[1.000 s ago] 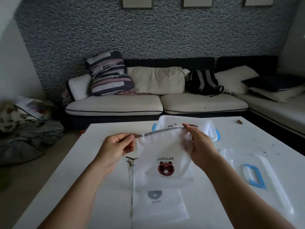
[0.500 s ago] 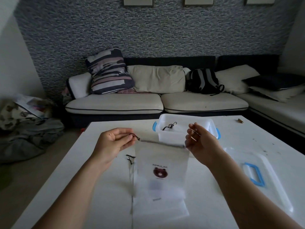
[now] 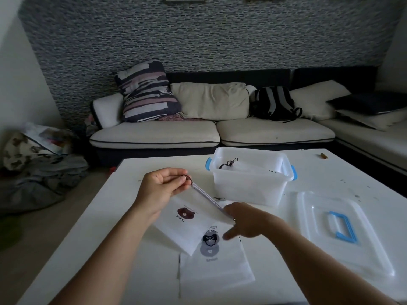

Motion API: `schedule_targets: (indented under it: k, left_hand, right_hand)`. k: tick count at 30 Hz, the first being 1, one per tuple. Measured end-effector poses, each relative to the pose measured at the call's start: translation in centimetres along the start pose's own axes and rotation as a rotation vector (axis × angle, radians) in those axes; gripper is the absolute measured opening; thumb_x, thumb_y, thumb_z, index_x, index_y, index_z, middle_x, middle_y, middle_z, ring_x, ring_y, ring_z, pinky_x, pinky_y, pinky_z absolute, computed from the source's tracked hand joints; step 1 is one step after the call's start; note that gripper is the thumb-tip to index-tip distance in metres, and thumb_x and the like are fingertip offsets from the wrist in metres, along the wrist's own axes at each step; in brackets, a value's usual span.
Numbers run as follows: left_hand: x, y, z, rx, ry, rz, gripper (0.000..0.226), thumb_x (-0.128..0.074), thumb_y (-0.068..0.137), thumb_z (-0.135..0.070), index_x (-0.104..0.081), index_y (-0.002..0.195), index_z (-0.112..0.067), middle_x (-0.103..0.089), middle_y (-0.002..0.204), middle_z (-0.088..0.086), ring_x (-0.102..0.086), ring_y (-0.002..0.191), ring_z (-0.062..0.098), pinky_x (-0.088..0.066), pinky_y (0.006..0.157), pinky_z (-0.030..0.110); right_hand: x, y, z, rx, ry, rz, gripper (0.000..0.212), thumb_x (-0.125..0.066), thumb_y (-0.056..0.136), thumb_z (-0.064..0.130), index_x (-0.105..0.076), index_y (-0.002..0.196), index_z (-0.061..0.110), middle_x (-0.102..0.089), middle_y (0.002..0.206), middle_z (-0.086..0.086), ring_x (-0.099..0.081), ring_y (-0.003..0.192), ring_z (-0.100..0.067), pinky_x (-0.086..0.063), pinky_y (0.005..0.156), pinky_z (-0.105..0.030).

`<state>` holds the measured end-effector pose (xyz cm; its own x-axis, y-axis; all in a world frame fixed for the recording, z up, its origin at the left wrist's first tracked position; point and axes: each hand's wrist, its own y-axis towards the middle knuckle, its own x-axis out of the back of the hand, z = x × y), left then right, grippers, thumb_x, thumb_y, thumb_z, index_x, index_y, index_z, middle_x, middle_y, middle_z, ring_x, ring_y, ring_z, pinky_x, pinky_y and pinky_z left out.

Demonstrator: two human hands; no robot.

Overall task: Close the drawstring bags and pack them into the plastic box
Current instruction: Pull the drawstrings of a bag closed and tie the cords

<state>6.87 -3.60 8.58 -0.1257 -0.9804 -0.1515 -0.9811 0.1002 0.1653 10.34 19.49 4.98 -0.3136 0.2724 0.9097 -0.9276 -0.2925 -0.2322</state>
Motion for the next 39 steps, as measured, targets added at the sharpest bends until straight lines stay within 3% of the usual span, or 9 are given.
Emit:
schedule_targets:
  k: [2,6,12,19,21,27,32,35,39]
  left_hand:
    - [0.3,0.3,0.0,-0.015,-0.005,-0.037,0.016,-0.061,0.089,0.012,-0.07,0.1,0.003,-0.074,0.092,0.022,-0.074,0.079,0.019,-0.06,0.077,0.023]
    - [2.3,1.1,0.3,-0.072,0.142,-0.144,0.018,-0.059,0.091,0.013,-0.069,0.103,0.004,-0.073,0.093,0.02,-0.074,0.078,0.015,-0.059,0.076,0.018]
    - [5.6,1.8,1.2,-0.063,0.488,-0.096,0.021,-0.062,0.091,0.009,-0.073,0.084,-0.009,-0.075,0.083,0.018,-0.076,0.075,0.025,-0.062,0.077,0.03]
    - [5.5,1.2,0.6,-0.017,0.893,-0.015,0.026,-0.057,0.1,-0.015,-0.07,0.079,-0.004,-0.063,0.063,0.01,-0.06,0.047,0.015,-0.051,0.048,0.021]
    - [5.3,1.3,0.4,0.039,0.807,-0.044,0.035,-0.052,0.103,-0.024,-0.067,0.079,-0.004,-0.058,0.065,0.007,-0.056,0.05,0.016,-0.051,0.049,0.025]
    - [4.2,2.0,-0.4,0.242,0.117,-0.242,0.042,-0.055,0.099,-0.044,-0.055,0.07,-0.014,-0.058,0.067,0.005,-0.052,0.058,0.018,-0.05,0.059,0.032]
    - [3.8,1.9,-0.5,0.194,0.202,-0.3,0.044,-0.059,0.096,-0.046,-0.056,0.067,-0.013,-0.056,0.066,0.007,-0.05,0.056,0.018,-0.05,0.058,0.03]
    - [3.6,1.8,-1.0,0.258,-0.077,-0.195,0.03,-0.053,0.102,-0.031,-0.062,0.08,-0.013,-0.058,0.068,0.002,-0.051,0.061,0.015,-0.049,0.056,0.027]
    - [4.2,2.8,-0.9,0.31,-0.29,-0.218,0.033,-0.054,0.101,-0.033,-0.056,0.071,-0.02,-0.05,0.054,-0.005,-0.045,0.046,0.009,-0.042,0.042,0.018]
  right_hand:
    - [0.5,0.1,-0.3,-0.05,0.136,-0.006,0.015,-0.066,0.091,0.022,-0.067,0.085,0.008,-0.071,0.084,-0.004,-0.063,0.075,-0.019,-0.05,0.067,-0.028]
    - [2.9,-0.7,-1.5,-0.058,0.543,-0.036,0.022,-0.057,0.096,0.011,-0.074,0.087,0.001,-0.063,0.06,-0.002,-0.06,0.054,-0.015,-0.058,0.066,-0.03]
    - [4.8,-2.7,-4.3,-0.031,0.82,-0.163,0.032,-0.052,0.103,0.019,-0.072,0.089,-0.001,-0.051,0.06,-0.006,-0.049,0.054,-0.016,-0.054,0.064,-0.031]
    - [5.4,-3.1,-4.6,-0.064,1.03,-0.387,0.042,-0.05,0.103,0.036,-0.064,0.08,0.004,-0.052,0.067,-0.009,-0.048,0.062,-0.021,-0.046,0.061,-0.03]
    - [5.4,-3.1,-4.6,-0.079,1.118,-0.392,0.041,-0.051,0.102,0.037,-0.061,0.077,0.006,-0.053,0.069,-0.008,-0.049,0.061,-0.018,-0.046,0.062,-0.03]
    - [5.5,-3.0,-4.4,-0.125,1.318,-0.518,0.041,-0.055,0.1,0.037,-0.054,0.07,0.01,-0.054,0.067,-0.007,-0.048,0.059,-0.016,-0.045,0.062,-0.03]
    - [5.7,-2.6,-3.9,-0.105,1.49,-0.532,0.039,-0.047,0.104,0.033,-0.055,0.074,0.011,-0.058,0.067,-0.006,-0.05,0.057,-0.017,-0.044,0.063,-0.032]
    - [6.0,-2.7,-4.2,-0.102,1.593,-0.515,0.037,-0.048,0.104,0.031,-0.055,0.073,0.012,-0.057,0.067,-0.005,-0.049,0.056,-0.016,-0.043,0.064,-0.032]
    - [6.0,-2.4,-4.5,-0.125,1.726,-0.569,0.036,-0.056,0.1,0.028,-0.051,0.067,0.014,-0.05,0.06,-0.002,-0.043,0.054,-0.014,-0.039,0.062,-0.029]
